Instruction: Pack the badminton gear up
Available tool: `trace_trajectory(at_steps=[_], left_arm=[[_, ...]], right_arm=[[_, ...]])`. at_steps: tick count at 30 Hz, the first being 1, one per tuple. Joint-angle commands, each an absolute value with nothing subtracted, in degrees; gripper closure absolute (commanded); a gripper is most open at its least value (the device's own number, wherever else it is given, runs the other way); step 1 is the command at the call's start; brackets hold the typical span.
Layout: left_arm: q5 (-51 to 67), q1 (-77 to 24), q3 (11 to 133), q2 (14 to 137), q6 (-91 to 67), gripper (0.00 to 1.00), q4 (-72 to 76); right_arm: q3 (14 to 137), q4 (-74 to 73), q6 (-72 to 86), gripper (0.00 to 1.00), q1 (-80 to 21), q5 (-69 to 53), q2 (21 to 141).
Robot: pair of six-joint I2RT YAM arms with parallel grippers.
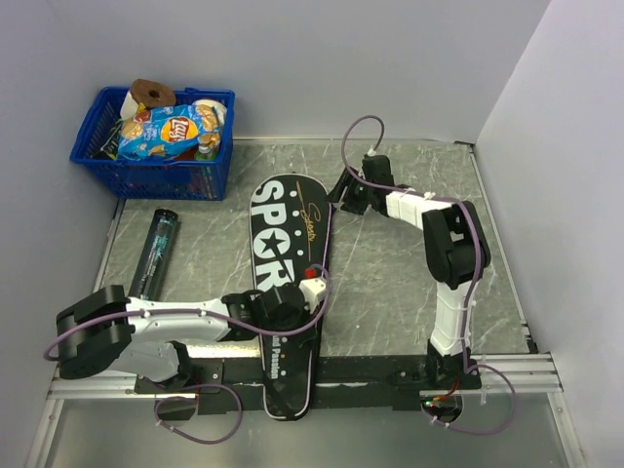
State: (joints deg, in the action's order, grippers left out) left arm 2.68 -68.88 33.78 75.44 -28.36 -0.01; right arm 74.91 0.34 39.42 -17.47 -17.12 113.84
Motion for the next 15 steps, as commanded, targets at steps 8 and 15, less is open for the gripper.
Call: trace_trajectory(at_steps=[8,15], left_arm=[[3.16,-71.63,31.47,70.05,-30.5,0.99,0.7],[2.72,-71.89,30.67,69.26,-31.2,0.99,0.62]], right_arm=[[92.72,-9.58,32.79,0.35,-17.4,-19.95,124.8],[97.29,-12.3,31.38,0.4,-17.49,-21.44,129.19]])
